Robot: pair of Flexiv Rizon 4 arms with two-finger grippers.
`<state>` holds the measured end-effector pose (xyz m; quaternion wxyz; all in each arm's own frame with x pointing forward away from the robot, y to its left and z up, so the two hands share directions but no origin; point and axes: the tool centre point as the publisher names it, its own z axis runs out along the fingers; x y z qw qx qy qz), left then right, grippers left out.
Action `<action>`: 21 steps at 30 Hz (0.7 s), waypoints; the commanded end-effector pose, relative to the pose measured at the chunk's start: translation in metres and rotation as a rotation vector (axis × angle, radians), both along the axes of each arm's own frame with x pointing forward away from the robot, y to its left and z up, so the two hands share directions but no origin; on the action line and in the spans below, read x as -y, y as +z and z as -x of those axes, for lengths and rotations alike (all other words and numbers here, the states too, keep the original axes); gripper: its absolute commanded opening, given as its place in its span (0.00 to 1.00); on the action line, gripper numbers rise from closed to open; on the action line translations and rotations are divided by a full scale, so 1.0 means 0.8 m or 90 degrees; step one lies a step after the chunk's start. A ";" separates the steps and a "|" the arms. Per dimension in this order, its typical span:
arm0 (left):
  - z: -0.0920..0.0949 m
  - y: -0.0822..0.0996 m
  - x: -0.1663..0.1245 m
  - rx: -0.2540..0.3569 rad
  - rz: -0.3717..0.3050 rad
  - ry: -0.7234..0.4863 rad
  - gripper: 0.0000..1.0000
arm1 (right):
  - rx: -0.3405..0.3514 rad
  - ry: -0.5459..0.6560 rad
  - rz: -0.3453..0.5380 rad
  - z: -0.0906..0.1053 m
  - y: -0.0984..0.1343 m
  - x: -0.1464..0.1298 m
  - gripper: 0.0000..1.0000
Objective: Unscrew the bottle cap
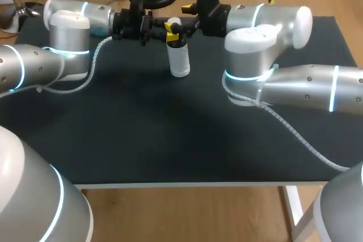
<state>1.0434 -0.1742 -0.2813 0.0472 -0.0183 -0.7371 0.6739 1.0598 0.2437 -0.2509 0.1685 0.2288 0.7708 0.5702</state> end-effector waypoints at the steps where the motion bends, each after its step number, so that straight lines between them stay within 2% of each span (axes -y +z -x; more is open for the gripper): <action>1: -0.001 0.000 0.000 -0.001 -0.001 -0.001 0.00 | 0.003 -0.007 -0.005 -0.003 -0.005 -0.007 1.00; 7: -0.001 0.000 0.000 -0.001 -0.001 -0.001 0.00 | 0.001 0.000 -0.012 -0.004 -0.005 -0.009 1.00; 8: -0.001 0.000 0.000 -0.001 -0.001 -0.001 0.00 | 0.001 0.000 -0.013 -0.005 -0.005 -0.010 0.94; 9: -0.001 0.000 0.000 -0.001 -0.001 -0.001 0.00 | 0.001 0.001 -0.014 -0.005 -0.005 -0.010 0.68; 11: -0.001 0.000 0.000 -0.001 -0.001 -0.001 0.00 | 0.002 0.000 -0.013 -0.005 -0.004 -0.010 0.48; 14: -0.001 0.000 0.000 -0.001 -0.001 -0.001 0.00 | 0.002 0.000 -0.014 -0.005 -0.004 -0.010 0.43; 16: -0.001 0.000 0.000 -0.001 -0.001 -0.001 0.00 | 0.002 0.002 -0.014 -0.005 -0.004 -0.010 0.31; 21: -0.001 0.000 0.000 -0.001 -0.001 -0.001 0.00 | -0.001 0.005 -0.017 -0.006 -0.004 -0.010 0.11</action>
